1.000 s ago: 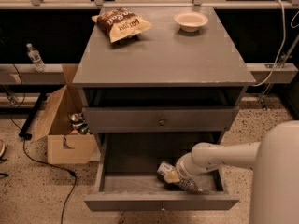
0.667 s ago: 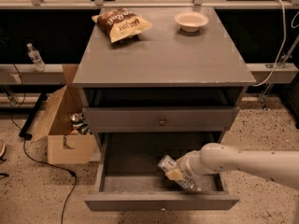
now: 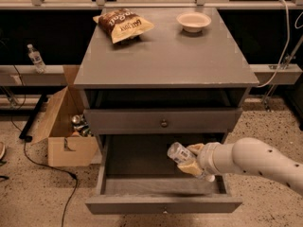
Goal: Pick blue plastic bottle from middle drawer and place on counter
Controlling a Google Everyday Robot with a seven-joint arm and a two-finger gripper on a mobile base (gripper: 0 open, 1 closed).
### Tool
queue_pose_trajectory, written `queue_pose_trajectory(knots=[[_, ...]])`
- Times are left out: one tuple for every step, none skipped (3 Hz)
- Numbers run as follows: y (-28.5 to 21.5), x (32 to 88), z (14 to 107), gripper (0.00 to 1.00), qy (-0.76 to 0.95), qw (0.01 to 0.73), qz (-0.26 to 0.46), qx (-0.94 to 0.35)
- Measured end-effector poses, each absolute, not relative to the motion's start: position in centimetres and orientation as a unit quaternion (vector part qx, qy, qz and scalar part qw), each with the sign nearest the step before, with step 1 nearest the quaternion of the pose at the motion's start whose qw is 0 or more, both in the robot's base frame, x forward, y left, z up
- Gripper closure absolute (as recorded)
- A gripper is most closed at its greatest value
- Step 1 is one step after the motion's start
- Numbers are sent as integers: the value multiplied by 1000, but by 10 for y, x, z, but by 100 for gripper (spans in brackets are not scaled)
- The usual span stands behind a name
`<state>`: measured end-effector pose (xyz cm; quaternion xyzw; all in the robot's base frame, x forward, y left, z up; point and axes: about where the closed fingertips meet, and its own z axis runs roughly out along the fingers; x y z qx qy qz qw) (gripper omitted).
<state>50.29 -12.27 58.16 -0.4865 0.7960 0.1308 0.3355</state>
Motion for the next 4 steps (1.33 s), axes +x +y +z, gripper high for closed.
queue_pose_trajectory(knots=[[-148,492,640,100,774,355,100,-515],[-148,492,640,100,774,355,100,-515],[-155,495,668,100,760,363,93,-530],[-178,502,726,100,742,382,58,-548]])
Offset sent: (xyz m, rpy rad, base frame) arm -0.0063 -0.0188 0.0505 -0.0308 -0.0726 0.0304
